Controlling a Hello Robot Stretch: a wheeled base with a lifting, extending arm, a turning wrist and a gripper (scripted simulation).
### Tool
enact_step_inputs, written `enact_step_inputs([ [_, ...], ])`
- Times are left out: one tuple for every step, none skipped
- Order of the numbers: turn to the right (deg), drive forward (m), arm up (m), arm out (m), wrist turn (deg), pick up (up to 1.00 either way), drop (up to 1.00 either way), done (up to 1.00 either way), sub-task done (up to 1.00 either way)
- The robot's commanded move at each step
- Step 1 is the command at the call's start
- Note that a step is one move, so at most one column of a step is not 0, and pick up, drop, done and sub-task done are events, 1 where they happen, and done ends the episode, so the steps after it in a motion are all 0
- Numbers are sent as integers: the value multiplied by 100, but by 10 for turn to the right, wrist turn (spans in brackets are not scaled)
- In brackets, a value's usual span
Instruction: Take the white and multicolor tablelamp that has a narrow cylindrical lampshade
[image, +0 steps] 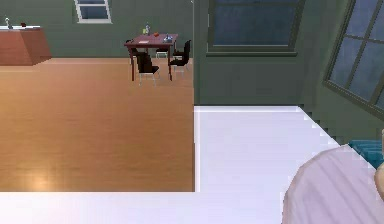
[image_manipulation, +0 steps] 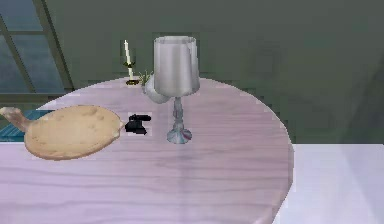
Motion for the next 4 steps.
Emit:
enact_step_inputs([
  [0, 0, 50, 0, 0, 0, 0, 0, 0],
  [0, 0, 38, 0, 0, 0, 0, 0, 0],
  [0, 0, 0, 42, 0, 0, 0, 0, 0],
  [0, 0, 0, 0, 450, 0, 0, 0, 0],
])
